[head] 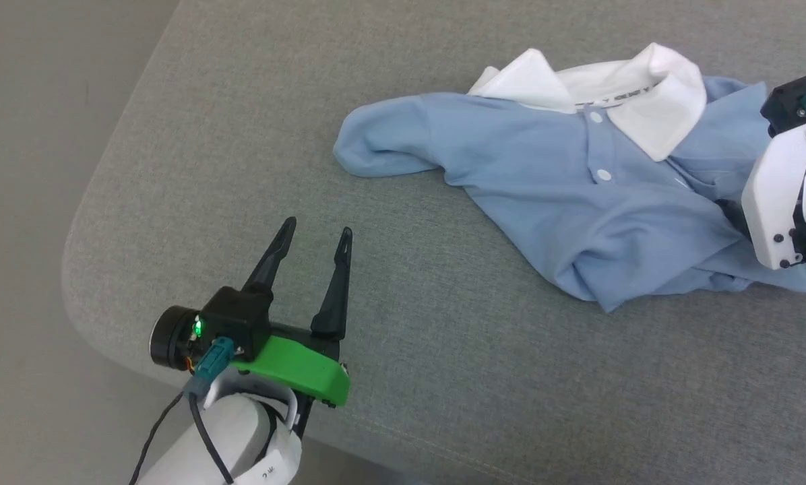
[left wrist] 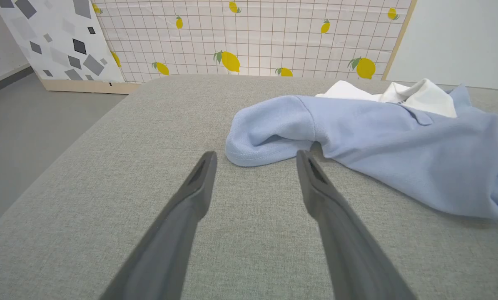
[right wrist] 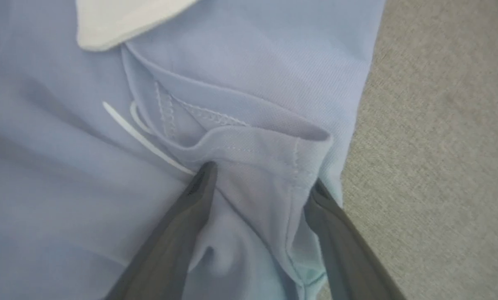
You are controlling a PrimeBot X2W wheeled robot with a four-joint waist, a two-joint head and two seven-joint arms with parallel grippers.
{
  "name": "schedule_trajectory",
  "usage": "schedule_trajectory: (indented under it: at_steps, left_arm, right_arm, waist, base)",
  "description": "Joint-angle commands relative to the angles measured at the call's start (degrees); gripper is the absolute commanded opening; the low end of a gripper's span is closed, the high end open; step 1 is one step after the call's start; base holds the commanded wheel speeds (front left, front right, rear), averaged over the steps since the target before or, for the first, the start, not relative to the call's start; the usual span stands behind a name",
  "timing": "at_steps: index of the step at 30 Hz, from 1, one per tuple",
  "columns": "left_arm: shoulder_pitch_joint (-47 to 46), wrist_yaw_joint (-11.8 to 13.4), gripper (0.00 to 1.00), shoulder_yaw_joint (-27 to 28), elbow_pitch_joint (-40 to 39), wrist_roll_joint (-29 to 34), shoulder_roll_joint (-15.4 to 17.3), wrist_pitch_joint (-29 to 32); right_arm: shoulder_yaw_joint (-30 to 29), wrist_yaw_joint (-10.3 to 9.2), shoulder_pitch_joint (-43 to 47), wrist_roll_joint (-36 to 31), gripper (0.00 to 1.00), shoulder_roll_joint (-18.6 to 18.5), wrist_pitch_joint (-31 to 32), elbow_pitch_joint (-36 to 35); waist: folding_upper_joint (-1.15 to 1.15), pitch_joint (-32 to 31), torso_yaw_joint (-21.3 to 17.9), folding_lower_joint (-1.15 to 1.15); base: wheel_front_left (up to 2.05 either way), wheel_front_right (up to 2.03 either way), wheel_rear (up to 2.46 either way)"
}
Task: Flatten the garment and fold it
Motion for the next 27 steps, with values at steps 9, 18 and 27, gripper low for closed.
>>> schedule_trajectory:
  at_steps: [9, 18, 27]
  left_arm:
    - [-0.2, -0.6, 1.0, 0.1, 1.5, 0.8, -0.9, -0.5]
    - [1.3, -0.6, 1.0, -0.5, 2.2, 0.3, 0.1, 0.4]
    - [1.6, -0.1, 1.0, -0.9, 0.4, 0.4, 0.8, 1.7]
  right_arm:
    - [2.0, -0.08, -1.9, 3.5, 0.0, -0.2, -7.5, 2.6]
    - [-8.4, -0.08, 1.5, 10.7, 0.0, 2.1, -13.8, -0.7]
    - [-35.0, -0.08, 3.6, 6.9, 0.0, 9.1, -14.4, 4.5]
  waist:
    - [0.0, -0.6, -0.6, 0.0]
    - [0.0, -6.0, -6.0, 0.0]
    - [0.0, -5.4, -9.7, 0.0]
  base:
    - [0.0, 0.0, 0.0]
    - [0.0, 0.0, 0.0]
    - [0.0, 0.0, 0.0]
